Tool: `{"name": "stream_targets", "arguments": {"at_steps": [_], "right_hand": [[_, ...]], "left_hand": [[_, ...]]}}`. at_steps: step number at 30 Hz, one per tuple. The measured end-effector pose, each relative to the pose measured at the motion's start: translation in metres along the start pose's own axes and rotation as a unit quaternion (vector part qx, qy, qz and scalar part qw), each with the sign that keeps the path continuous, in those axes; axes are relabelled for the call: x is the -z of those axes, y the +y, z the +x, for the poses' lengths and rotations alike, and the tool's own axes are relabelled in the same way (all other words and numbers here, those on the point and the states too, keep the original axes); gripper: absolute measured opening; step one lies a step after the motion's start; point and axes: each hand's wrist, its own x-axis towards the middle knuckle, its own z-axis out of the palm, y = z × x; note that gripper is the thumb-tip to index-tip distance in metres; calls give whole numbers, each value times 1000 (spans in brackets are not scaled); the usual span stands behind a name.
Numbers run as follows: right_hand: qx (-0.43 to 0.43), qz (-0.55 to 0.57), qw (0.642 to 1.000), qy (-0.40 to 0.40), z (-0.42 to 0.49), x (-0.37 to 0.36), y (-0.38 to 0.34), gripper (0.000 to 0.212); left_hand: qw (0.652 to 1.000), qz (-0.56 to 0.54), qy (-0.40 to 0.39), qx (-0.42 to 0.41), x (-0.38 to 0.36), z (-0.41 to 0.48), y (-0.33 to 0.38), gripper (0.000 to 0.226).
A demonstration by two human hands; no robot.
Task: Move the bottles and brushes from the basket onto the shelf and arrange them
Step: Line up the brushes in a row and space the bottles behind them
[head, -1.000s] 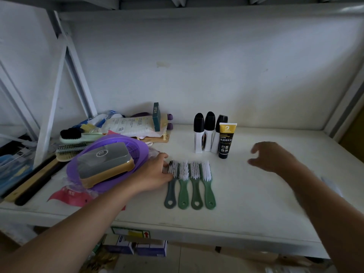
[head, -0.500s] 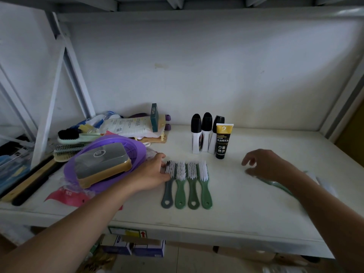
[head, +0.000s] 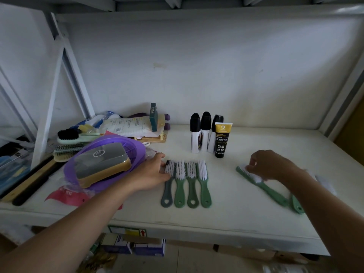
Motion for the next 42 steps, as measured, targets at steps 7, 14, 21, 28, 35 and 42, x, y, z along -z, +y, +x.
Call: {"name": "stream_targets", "arguments": {"at_steps": [7, 14, 21, 28, 35, 42], "right_hand": [[71, 128, 989, -12, 7, -19, -25, 46], [148, 100, 984, -11, 4, -23, -35, 71], [148, 144, 978, 24, 8, -33, -50, 72], [156, 150, 976, 36, 9, -38, -63, 70], [158, 161, 974, 34, 7, -35, -67, 70], [159, 148, 976, 31, 5, -34, -71, 68]], "left_hand": [[1000, 4, -2, 0, 1, -1, 0, 87], [1000, 2, -4, -3, 1, -1, 1, 86], [1000, -2, -5, -5, 1, -2, 2, 87], [1000, 0, -3, -5, 2, -3, 4, 85], [1000, -2, -4, -7, 3, -5, 8, 86], [1000, -4, -3, -3, 3, -6, 9, 85]]}}
